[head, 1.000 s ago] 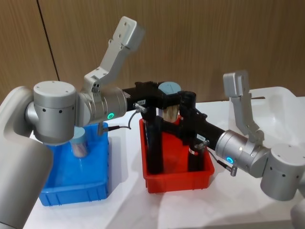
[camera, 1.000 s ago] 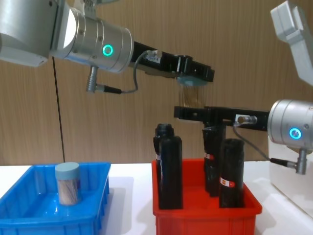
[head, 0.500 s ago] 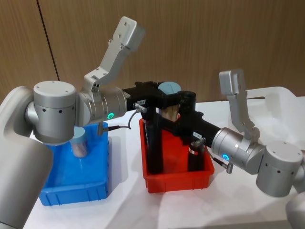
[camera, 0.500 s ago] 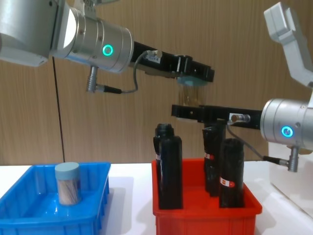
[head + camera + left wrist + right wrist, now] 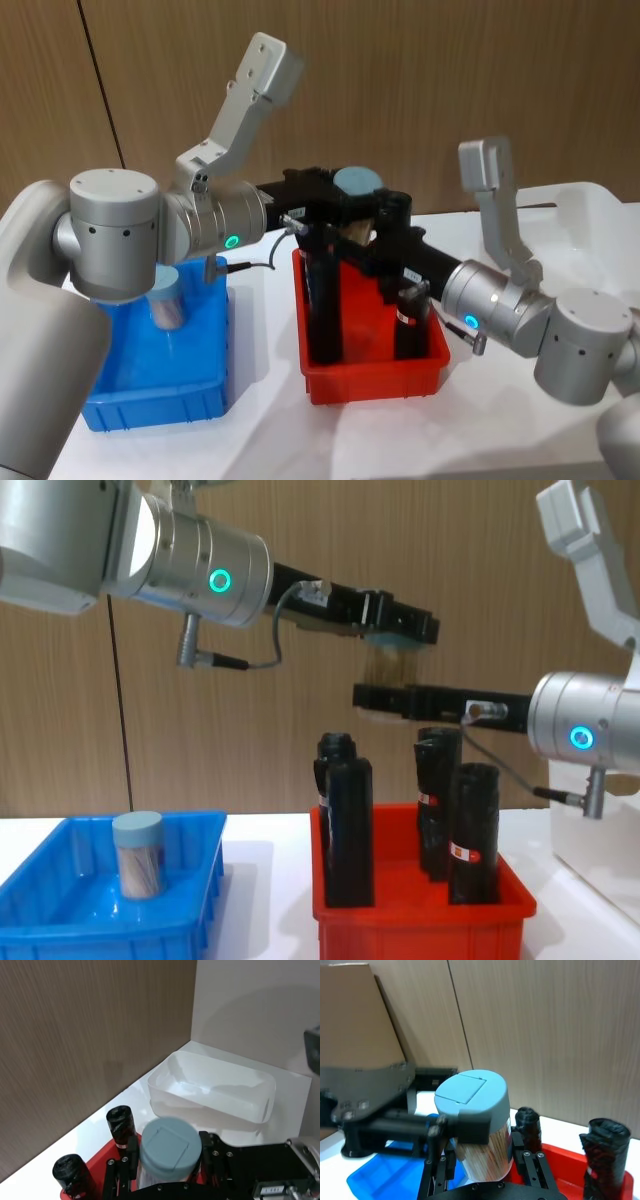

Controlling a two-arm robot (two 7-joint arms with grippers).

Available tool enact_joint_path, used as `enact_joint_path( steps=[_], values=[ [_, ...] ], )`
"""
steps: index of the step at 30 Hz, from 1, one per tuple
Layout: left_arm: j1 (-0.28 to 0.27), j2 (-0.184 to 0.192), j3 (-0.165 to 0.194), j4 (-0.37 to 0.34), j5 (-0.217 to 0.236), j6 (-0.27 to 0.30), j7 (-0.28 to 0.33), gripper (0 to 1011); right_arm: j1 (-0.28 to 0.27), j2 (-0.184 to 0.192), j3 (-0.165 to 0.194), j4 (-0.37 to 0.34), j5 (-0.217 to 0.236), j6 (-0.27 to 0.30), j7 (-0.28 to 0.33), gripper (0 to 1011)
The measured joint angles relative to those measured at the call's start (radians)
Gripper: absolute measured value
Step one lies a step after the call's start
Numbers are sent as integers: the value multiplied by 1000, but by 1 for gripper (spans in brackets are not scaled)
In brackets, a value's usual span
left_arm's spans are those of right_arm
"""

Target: Pick the cotton swabs from the blue box and place them into the white box.

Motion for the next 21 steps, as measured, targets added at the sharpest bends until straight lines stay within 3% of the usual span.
enact_joint_path(
  steps=[11,21],
  values=[
    [0,0,0,0,1,3,-1,1002,5,1,1,-1,3,-6,-8,656],
    [0,0,0,1,1,3,-1,1003,6,2,0,-2,6,-9,-17,656]
  ],
)
